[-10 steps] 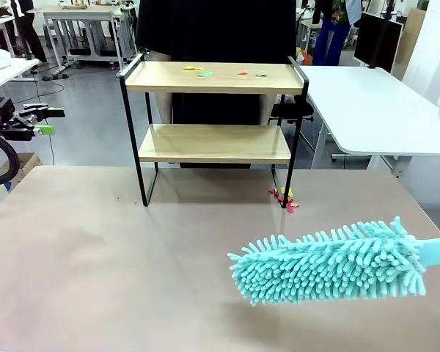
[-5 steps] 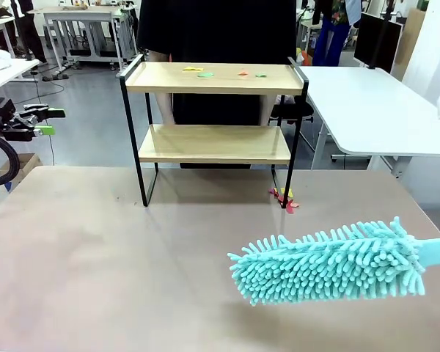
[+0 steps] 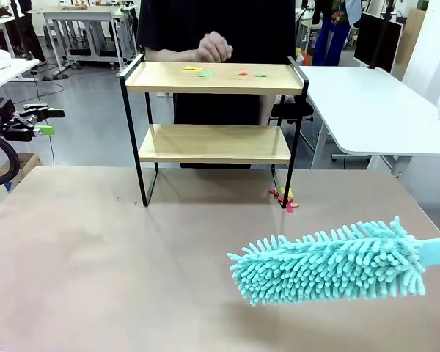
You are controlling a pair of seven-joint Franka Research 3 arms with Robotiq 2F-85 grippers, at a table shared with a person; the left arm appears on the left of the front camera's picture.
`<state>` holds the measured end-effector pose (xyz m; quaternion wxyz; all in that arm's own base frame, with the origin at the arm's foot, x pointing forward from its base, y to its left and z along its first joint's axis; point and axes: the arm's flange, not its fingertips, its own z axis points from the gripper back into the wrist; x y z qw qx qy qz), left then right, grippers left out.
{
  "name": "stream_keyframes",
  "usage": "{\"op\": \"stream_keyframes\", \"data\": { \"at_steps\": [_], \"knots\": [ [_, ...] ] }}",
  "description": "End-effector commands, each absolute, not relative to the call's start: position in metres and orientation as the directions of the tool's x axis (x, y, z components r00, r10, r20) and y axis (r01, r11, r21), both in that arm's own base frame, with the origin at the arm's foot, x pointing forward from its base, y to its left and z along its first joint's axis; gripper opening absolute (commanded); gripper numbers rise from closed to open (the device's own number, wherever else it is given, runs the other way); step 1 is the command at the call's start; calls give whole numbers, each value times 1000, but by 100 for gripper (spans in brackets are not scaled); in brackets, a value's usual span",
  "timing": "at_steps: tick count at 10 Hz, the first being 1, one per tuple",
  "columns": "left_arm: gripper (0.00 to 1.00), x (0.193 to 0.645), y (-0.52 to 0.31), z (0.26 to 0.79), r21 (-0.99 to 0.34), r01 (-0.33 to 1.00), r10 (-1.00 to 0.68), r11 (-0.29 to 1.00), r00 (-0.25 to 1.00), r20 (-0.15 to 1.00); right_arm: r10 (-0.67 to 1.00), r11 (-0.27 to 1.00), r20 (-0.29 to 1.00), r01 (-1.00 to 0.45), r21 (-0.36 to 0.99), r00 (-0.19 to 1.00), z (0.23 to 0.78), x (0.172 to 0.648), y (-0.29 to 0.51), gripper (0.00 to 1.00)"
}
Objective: Clean the shelf.
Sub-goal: Clean the specific section of the Shelf indicated by the human with the Duster.
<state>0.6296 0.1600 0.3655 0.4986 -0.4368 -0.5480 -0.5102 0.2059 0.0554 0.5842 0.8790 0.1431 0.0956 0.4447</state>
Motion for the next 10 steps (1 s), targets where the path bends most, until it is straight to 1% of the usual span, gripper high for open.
{"op": "stream_keyframes", "data": {
  "at_steps": [1,10],
  "knots": [
    [100,628,160,367,127,987,-28,98,-125,992,803,567,-29,-748,345,596,589,205,57,13],
    [100,628,160,367,127,987,-28,98,-125,992,803,567,-29,-748,345,596,589,205,57,13]
  ]
}}
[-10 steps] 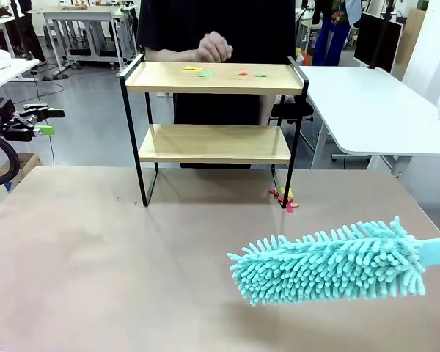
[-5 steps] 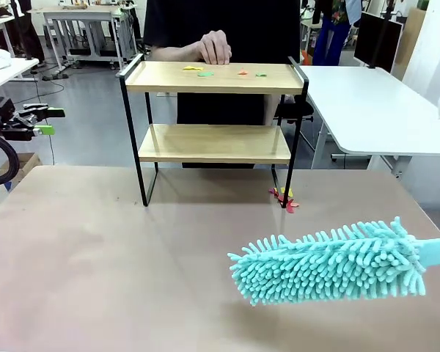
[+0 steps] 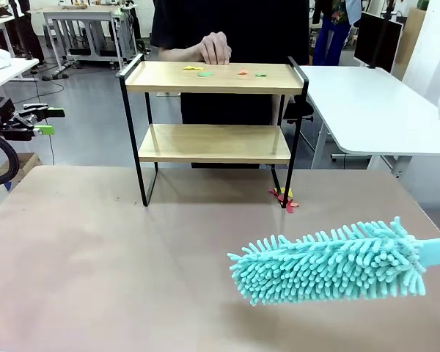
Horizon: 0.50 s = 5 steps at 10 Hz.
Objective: Clean the shelf.
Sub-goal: Clean the specific section of the Shelf indicated by the human with the Duster.
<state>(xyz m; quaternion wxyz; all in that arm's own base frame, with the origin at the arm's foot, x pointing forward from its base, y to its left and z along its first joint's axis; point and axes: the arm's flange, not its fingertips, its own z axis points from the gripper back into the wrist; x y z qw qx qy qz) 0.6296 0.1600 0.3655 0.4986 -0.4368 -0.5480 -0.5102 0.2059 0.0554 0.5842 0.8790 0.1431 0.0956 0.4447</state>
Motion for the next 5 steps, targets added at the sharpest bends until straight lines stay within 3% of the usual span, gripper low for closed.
{"op": "stream_keyframes", "data": {
  "at_steps": [1,5],
  "knots": [
    [100,628,160,367,127,987,-28,98,-125,992,803,567,-29,-748,345,596,589,205,57,13],
    [100,628,160,367,127,987,-28,98,-125,992,803,567,-29,-748,345,596,589,205,57,13]
  ]
}}
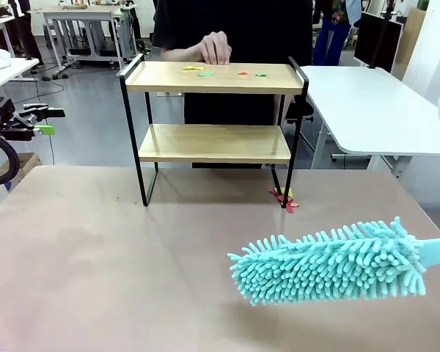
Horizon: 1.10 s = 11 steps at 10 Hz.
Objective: Clean the shelf.
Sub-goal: Clean the specific section of the Shelf indicated by the human with the Duster.
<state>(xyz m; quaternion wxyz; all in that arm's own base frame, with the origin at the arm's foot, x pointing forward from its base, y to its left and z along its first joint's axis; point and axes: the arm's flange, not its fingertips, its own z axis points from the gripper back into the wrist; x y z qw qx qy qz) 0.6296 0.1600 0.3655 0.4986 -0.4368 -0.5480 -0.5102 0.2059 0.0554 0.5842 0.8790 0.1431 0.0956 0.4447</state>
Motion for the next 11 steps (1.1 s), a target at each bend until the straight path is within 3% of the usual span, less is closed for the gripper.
{"op": "stream_keyframes", "data": {
  "at_steps": [1,3,7,11],
  "knots": [
    [100,628,160,367,127,987,-28,98,-125,992,803,567,-29,-748,345,596,589,205,57,13],
    [100,628,160,367,127,987,-28,98,-125,992,809,564,-41,-754,337,586,584,206,55,13],
    [100,628,160,367,127,987,-28,98,-125,992,760,460,259,-775,434,596,631,212,105,13],
    [100,628,160,367,127,987,-28,98,-125,992,626,487,464,-779,396,627,686,220,181,13]
  ]
}}
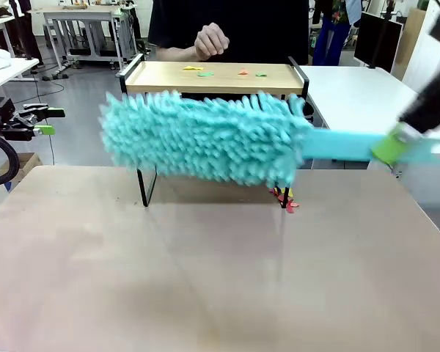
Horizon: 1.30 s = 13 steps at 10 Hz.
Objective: Clean the shelf.
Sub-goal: Clean the specific section of the Shelf indicated by the human with the Duster.
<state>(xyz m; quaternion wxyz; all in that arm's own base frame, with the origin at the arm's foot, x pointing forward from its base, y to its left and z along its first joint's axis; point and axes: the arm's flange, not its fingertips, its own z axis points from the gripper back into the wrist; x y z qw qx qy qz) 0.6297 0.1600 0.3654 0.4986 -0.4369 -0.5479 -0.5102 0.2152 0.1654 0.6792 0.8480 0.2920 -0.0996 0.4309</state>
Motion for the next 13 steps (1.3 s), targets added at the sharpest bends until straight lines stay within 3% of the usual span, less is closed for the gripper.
{"op": "stream_keyframes", "data": {
  "at_steps": [1,4,7,9,10,11,13],
  "knots": [
    [100,628,160,367,127,987,-28,98,-125,992,562,533,499,-751,390,659,693,224,202,13],
    [100,628,160,367,127,987,-28,98,-125,992,348,704,538,-594,391,767,703,235,264,13],
    [100,628,160,367,127,987,-28,98,-125,992,179,819,595,-454,351,783,712,243,315,13],
    [100,628,160,367,127,987,-28,98,-125,992,107,865,546,-349,362,831,710,264,338,13],
    [100,628,160,367,127,987,-28,98,-125,992,238,829,494,-440,345,836,710,266,326,13],
    [100,628,160,367,127,987,-28,98,-125,992,149,828,575,-420,372,804,701,248,327,13],
    [100,628,160,367,127,987,-28,98,-125,992,149,828,575,-420,372,804,701,248,327,13]
  ]
}}
